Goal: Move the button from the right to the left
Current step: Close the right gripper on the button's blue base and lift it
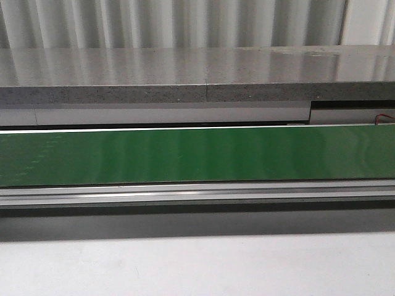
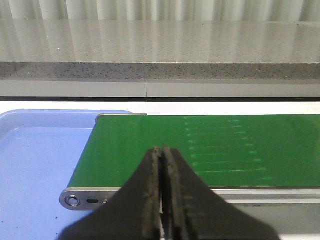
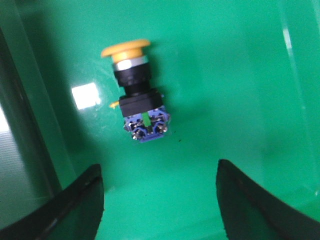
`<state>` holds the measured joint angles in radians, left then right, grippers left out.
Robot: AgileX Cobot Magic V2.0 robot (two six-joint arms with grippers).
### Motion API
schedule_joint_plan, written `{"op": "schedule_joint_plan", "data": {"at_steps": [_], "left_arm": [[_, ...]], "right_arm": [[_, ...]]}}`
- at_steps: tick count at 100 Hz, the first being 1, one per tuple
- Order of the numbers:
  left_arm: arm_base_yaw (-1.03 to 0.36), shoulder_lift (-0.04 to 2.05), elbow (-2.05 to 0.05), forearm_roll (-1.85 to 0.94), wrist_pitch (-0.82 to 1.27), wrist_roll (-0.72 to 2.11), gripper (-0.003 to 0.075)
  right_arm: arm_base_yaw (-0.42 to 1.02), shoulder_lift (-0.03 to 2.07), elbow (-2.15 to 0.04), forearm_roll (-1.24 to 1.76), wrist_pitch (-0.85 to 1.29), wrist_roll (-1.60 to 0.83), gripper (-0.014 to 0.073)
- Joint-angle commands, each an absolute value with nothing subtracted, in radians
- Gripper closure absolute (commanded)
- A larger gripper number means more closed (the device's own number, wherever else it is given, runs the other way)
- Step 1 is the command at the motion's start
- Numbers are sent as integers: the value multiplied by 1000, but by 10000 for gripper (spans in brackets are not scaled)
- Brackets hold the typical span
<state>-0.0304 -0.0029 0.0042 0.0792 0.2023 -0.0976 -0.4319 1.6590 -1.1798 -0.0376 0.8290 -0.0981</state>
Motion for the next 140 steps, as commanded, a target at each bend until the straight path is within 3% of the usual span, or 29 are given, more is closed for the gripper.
{"op": "schedule_joint_plan", "data": {"at_steps": [1, 63, 68, 81, 88, 118, 140], "left_arm": [[-38, -36, 43, 78, 126, -102, 741], [-38, -36, 43, 78, 126, -102, 741], [-38, -36, 43, 78, 126, -102, 741], [-38, -36, 43, 78, 126, -102, 741], [-38, -36, 43, 78, 126, -102, 741], [-38, -36, 43, 78, 126, -102, 741], [-38, -36, 43, 78, 126, -102, 741]], "right_arm": [[-439, 1659, -1213, -48, 809, -168, 105], [-436, 1852, -1213, -30, 634, -192, 106], [-436, 1853, -1213, -31, 621, -192, 131], [-436, 1853, -1213, -31, 596, -192, 307], [-436, 1852, -1213, -31, 598, -192, 360], [-406, 1687, -1226, 0, 687, -192, 362], [-283, 1541, -1226, 17, 823, -192, 362]]}}
